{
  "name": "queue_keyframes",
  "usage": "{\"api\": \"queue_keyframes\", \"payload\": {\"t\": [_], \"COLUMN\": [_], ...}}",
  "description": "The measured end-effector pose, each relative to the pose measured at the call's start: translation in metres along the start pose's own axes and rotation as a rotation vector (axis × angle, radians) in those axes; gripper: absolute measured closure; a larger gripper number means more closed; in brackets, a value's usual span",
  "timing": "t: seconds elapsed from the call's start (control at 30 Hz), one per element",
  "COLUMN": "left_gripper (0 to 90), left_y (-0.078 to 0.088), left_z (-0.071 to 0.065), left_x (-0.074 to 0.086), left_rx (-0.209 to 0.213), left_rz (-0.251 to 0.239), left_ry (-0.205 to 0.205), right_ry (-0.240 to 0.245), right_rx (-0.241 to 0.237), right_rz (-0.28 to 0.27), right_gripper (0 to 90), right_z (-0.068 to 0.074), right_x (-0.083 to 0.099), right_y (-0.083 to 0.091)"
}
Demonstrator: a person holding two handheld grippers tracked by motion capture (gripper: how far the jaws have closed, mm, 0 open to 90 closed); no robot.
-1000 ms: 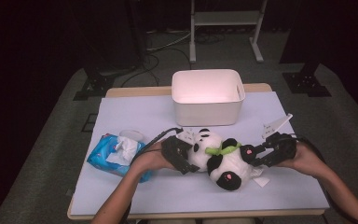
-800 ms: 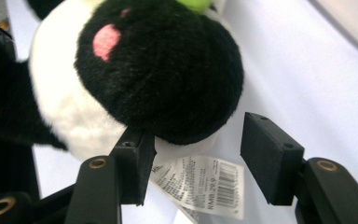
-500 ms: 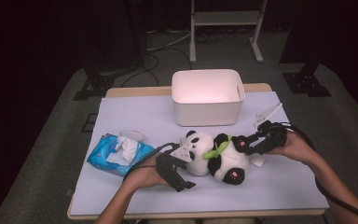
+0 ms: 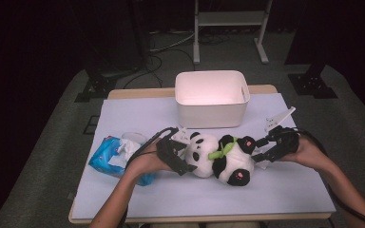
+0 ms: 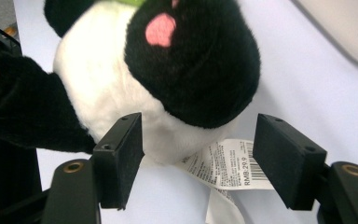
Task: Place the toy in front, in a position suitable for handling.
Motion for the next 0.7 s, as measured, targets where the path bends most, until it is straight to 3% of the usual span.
{"api": "queue_keyframes", "payload": {"t": [0.23,0.33,0.47,0.53,0.7], "left_gripper": [7.3,1.6,0.4,0.4,13.3], "left_y": [-0.013,-0.022,-0.027,-0.027,-0.027], "left_z": [0.011,0.011,0.014,0.014,0.01], "left_x": [-0.006,-0.003,0.0,0.001,-0.001], "left_rx": [0.004,0.024,0.037,0.042,0.04], "left_rz": [0.039,0.053,0.042,0.037,0.029], "left_ry": [0.016,0.031,0.045,0.048,0.052], "right_ry": [0.012,0.024,0.028,0.024,0.035], "right_rx": [0.024,0.025,0.013,0.006,-0.005], "right_rz": [-0.036,-0.02,0.012,0.006,-0.004], "right_gripper": [30.4,30.4,31.4,32.7,41.9], "right_z": [-0.002,-0.001,0.0,-0.002,-0.001], "right_x": [-0.013,-0.017,-0.019,-0.02,-0.02], "right_y": [0.006,-0.001,-0.019,-0.019,-0.019]}}
Point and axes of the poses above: each handheld gripper's, and its own axes: y roughly backward along the jaws, x roughly out of its underside, z roughly to its left, the point moved 5 cm from there along -y, roughly forward along the jaws, and after that the axes turned 6 degrees about y, right-handed, at the moved point
